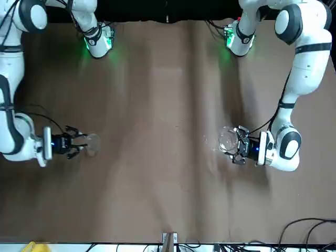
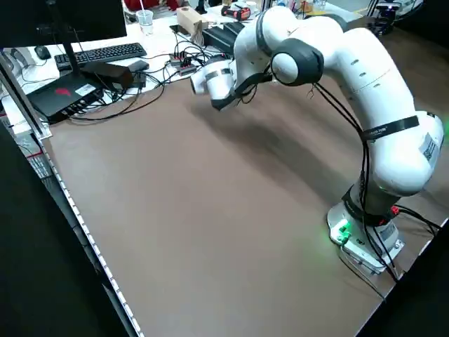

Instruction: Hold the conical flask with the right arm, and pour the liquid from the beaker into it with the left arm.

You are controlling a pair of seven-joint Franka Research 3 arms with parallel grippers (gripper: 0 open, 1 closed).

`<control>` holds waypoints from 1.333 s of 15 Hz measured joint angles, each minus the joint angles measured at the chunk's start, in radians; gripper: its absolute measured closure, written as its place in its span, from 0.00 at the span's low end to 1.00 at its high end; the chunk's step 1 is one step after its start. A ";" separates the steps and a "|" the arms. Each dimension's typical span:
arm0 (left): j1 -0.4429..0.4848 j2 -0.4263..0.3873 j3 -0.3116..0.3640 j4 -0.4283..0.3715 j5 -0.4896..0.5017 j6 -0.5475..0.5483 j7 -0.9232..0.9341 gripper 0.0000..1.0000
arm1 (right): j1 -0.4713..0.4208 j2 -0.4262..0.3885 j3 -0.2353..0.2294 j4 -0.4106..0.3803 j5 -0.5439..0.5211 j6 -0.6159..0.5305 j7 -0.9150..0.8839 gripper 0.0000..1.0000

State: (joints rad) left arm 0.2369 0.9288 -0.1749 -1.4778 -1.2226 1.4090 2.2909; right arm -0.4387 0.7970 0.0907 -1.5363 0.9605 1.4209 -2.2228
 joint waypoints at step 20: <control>0.061 0.174 0.112 0.016 -0.060 0.068 0.316 0.00 | -0.157 0.037 0.001 -0.012 -0.093 -0.012 -0.156 0.59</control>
State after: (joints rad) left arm 0.2975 1.1030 -0.0632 -1.4620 -1.2821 1.4768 2.6068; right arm -0.5961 0.8337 0.0912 -1.5488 0.8677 1.4092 -2.3791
